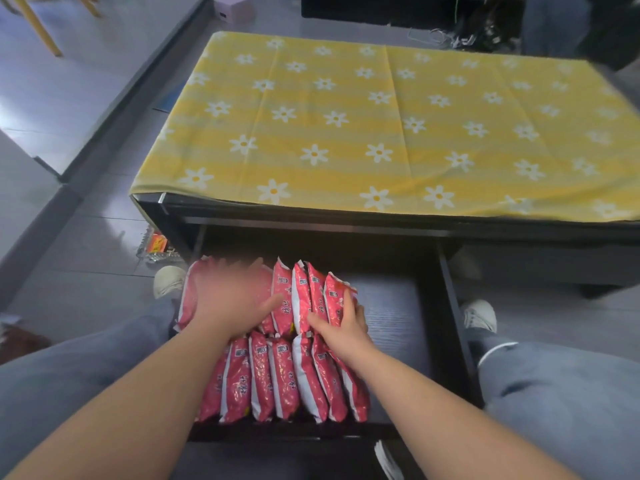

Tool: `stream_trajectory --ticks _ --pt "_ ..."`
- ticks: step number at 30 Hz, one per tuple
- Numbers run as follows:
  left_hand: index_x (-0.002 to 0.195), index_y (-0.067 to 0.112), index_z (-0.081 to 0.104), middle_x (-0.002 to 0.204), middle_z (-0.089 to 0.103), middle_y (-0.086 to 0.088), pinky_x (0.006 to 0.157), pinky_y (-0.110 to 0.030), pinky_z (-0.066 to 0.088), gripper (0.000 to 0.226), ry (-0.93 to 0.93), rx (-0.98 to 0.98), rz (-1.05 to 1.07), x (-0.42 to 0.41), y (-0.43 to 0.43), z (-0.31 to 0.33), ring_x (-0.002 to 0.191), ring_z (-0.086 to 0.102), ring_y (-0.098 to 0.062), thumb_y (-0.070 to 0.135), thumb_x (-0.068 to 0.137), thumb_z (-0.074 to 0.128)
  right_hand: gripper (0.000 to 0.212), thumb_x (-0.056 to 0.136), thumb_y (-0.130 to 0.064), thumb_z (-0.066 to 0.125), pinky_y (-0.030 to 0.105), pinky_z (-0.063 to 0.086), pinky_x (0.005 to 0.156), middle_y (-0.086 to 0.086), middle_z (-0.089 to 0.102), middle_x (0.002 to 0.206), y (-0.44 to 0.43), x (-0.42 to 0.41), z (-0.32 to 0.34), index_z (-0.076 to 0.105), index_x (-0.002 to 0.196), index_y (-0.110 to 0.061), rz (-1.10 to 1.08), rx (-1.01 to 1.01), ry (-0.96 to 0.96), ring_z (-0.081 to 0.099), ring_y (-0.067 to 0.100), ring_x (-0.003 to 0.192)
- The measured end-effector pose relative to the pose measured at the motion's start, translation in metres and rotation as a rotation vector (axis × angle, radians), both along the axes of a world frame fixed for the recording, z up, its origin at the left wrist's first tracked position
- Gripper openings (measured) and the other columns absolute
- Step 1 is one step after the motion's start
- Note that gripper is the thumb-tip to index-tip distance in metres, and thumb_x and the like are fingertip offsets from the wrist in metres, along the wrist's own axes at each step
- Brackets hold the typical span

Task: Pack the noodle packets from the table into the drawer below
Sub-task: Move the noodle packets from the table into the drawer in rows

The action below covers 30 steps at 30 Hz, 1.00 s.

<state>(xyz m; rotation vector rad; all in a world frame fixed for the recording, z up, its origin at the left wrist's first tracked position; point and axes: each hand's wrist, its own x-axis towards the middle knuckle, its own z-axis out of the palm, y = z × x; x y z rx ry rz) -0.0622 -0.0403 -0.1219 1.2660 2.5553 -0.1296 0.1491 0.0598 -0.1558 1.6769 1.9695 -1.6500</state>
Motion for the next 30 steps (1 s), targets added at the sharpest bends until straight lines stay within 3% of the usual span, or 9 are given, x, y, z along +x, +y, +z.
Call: stream_trajectory --ticks 3,6,10,14,17,19,23,26,30 --pt "0.161 0.041 0.016 0.167 0.033 -0.004 0.121 -0.066 0.024 0.109 -0.052 -0.053 0.014 0.000 -0.004 0.006 0.155 0.026 -0.033 0.101 0.070 0.018 0.126 0.075 -0.073 0.076 0.062 0.029 0.124 0.002 0.007 0.172 0.000 0.003 0.004 -0.010 0.162 -0.046 0.019 -0.045 0.044 0.023 0.034 0.157" --pt "0.160 0.039 0.022 0.166 0.036 -0.005 0.120 -0.062 0.030 0.111 -0.082 -0.110 0.021 0.005 -0.009 0.012 0.152 0.033 -0.033 0.101 0.069 0.018 0.126 0.077 -0.061 0.082 0.059 0.034 0.122 0.002 0.014 0.168 0.008 0.002 0.009 -0.007 0.164 -0.043 0.039 -0.073 0.076 0.033 0.032 0.151" --pt "0.161 0.038 0.022 0.168 0.031 -0.005 0.123 -0.062 0.023 0.109 -0.138 -0.157 0.030 0.004 -0.009 0.018 0.154 0.028 -0.034 0.100 0.071 0.019 0.124 0.078 -0.050 0.086 0.057 0.041 0.118 0.002 0.024 0.162 0.016 -0.005 0.016 -0.004 0.164 -0.042 0.057 -0.076 0.117 0.043 0.031 0.144" --pt "0.161 0.039 0.020 0.170 0.026 -0.008 0.122 -0.071 0.009 0.096 -0.114 -0.069 0.093 0.007 0.002 0.023 0.158 0.018 -0.037 0.092 0.081 0.024 0.114 0.083 -0.055 0.081 0.056 0.045 0.115 -0.001 0.032 0.159 0.018 0.005 0.018 -0.002 0.161 -0.049 0.026 -0.121 0.198 0.050 0.026 0.138" --pt "0.161 0.042 0.016 0.172 0.021 -0.007 0.119 -0.076 0.002 0.088 0.003 0.067 -0.014 0.020 0.024 0.026 0.160 0.006 -0.037 0.087 0.085 0.021 0.106 0.087 -0.071 0.065 0.063 0.037 0.119 -0.003 0.017 0.171 0.008 0.013 0.019 -0.004 0.163 -0.047 -0.067 -0.070 0.119 0.037 0.034 0.151" --pt "0.160 0.047 0.013 0.172 0.018 -0.005 0.117 -0.079 0.001 0.086 -0.017 0.087 -0.108 0.027 0.040 0.026 0.160 0.003 -0.037 0.087 0.084 0.021 0.101 0.088 -0.077 0.057 0.065 0.028 0.123 -0.003 0.008 0.174 -0.002 0.013 0.014 -0.005 0.163 -0.048 -0.026 -0.049 0.073 0.024 0.039 0.156" --pt "0.158 0.057 0.006 0.173 0.017 0.001 0.109 -0.085 -0.001 0.088 -0.155 -0.105 -0.118 0.034 0.063 0.019 0.159 0.008 -0.039 0.094 0.079 0.022 0.107 0.087 -0.083 0.051 0.063 0.022 0.126 -0.006 -0.005 0.176 -0.016 0.014 0.009 -0.018 0.161 -0.049 0.020 -0.072 0.043 0.014 0.039 0.159" --pt "0.158 0.055 0.015 0.171 0.024 0.000 0.109 -0.085 0.012 0.092 -0.195 -0.247 -0.191 0.040 0.064 0.008 0.155 0.022 -0.039 0.096 0.076 0.025 0.104 0.091 -0.078 0.052 0.062 0.022 0.126 -0.007 -0.009 0.176 -0.018 0.016 0.006 -0.021 0.159 -0.049 -0.004 -0.079 0.029 0.011 0.039 0.160" --pt "0.157 0.050 0.026 0.167 0.032 0.000 0.110 -0.077 0.025 0.095 -0.176 -0.249 -0.201 0.051 0.058 0.000 0.151 0.030 -0.037 0.097 0.074 0.023 0.111 0.087 -0.074 0.060 0.059 0.025 0.125 -0.006 -0.004 0.175 -0.017 0.016 0.005 -0.020 0.159 -0.048 -0.037 -0.074 0.028 0.019 0.036 0.158"
